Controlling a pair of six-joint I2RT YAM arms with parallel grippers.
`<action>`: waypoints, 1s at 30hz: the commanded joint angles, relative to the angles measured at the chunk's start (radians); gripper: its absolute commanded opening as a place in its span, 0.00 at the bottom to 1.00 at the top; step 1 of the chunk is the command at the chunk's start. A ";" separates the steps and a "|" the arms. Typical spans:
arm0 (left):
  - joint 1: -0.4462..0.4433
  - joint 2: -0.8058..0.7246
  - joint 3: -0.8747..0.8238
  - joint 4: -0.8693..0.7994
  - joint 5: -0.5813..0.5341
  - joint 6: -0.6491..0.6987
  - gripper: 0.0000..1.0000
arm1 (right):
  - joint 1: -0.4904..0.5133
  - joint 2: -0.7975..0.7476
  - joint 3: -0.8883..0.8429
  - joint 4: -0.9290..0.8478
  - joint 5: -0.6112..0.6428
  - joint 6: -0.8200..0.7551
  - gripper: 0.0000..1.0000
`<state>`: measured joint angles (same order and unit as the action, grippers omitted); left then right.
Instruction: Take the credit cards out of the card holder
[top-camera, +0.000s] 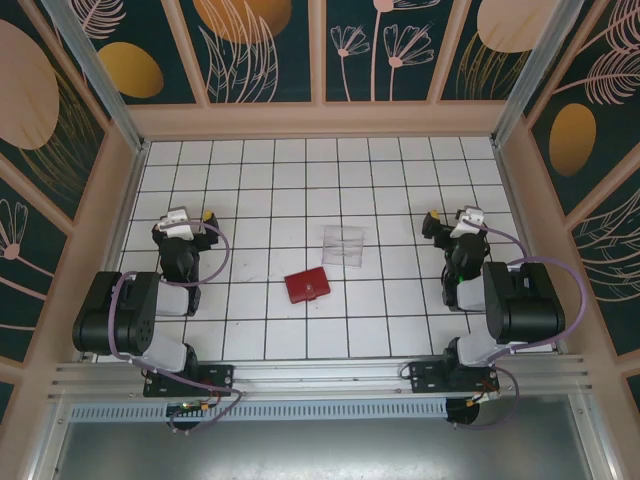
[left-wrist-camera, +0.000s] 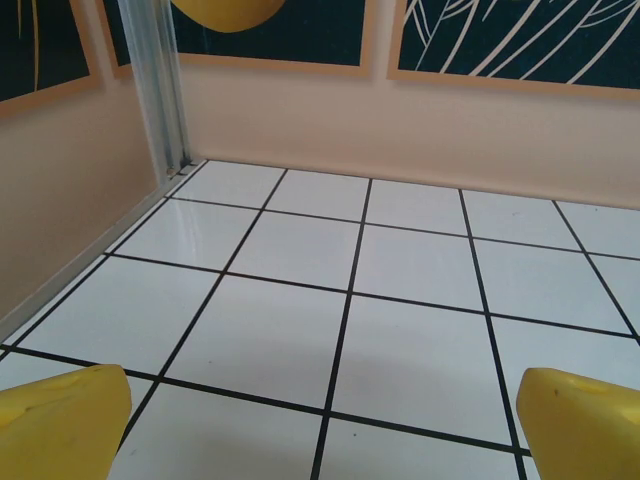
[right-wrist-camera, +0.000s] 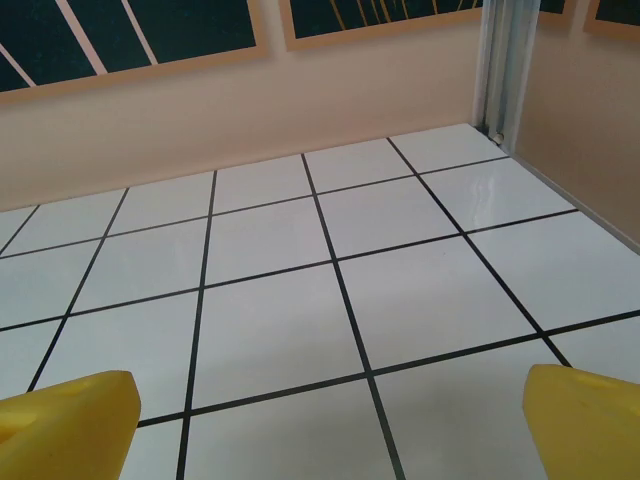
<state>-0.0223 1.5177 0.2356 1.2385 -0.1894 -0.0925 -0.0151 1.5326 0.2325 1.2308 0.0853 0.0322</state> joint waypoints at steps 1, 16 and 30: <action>0.004 0.001 -0.002 0.039 0.018 0.015 0.99 | 0.006 0.005 -0.013 0.045 0.025 0.000 0.99; 0.004 0.001 -0.002 0.040 0.019 0.015 0.99 | 0.006 0.005 -0.013 0.045 0.025 0.000 0.99; 0.002 -0.137 0.036 -0.144 -0.065 -0.008 0.99 | 0.033 -0.109 0.088 -0.236 0.046 -0.017 0.99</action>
<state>-0.0223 1.4548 0.2375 1.1790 -0.2070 -0.0910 -0.0006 1.4914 0.2523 1.1286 0.1013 0.0311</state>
